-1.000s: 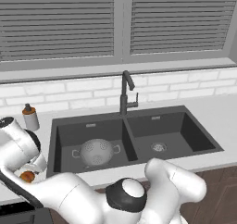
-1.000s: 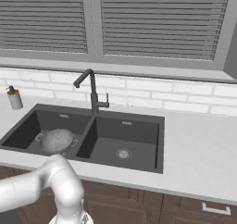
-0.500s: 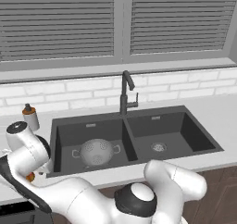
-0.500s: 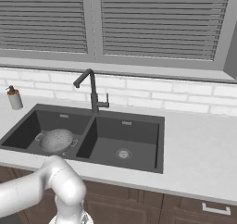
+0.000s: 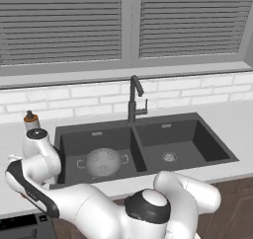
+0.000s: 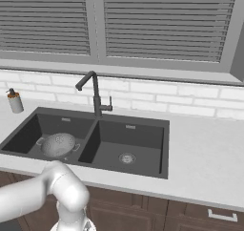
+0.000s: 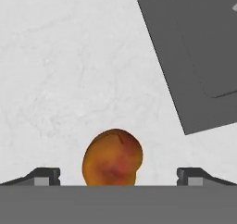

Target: Put the colander in the sink, put the peach in the colander, and turn on the sink faucet and pour water over the colander.

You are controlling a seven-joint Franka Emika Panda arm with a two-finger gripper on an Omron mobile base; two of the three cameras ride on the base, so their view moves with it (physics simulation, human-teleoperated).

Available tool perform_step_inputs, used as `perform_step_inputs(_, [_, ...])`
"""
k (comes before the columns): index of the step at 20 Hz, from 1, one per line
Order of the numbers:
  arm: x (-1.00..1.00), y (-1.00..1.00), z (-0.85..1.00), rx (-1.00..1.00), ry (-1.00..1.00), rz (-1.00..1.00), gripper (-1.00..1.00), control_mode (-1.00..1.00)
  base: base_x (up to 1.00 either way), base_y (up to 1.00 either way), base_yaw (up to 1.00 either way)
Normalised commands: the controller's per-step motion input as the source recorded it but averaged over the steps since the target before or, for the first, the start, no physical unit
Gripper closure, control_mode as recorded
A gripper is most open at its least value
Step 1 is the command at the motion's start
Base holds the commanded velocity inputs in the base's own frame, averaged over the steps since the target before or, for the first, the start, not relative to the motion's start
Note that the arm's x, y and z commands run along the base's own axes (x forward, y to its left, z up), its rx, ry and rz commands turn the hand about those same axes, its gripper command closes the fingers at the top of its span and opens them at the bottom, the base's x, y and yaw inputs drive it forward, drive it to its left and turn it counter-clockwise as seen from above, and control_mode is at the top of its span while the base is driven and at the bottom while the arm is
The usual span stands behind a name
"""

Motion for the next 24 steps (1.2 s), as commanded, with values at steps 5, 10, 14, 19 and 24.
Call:
perform_step_inputs(5, [0.03, 0.16, -0.18, 0.15, 0.02, 0.03, -1.0, -1.0, 0.0, 0.0, 0.0])
perform_step_inputs(10, [-0.03, 0.21, -0.03, 0.06, 0.06, 0.0, -1.0, -1.0, 0.0, 0.0, 0.0])
perform_step_inputs(14, [-0.12, 0.17, 0.0, 0.0, 0.12, 0.0, -1.0, -1.0, 0.0, 0.0, 0.0])
perform_step_inputs(19, [-0.03, 0.03, -0.1, 0.0, 0.13, 0.0, -1.0, -1.0, 0.0, 0.0, 0.0])
perform_step_inputs(24, [0.0, -0.02, -0.21, 0.0, 0.07, 0.0, -1.0, -1.0, 0.0, 0.0, 0.0])
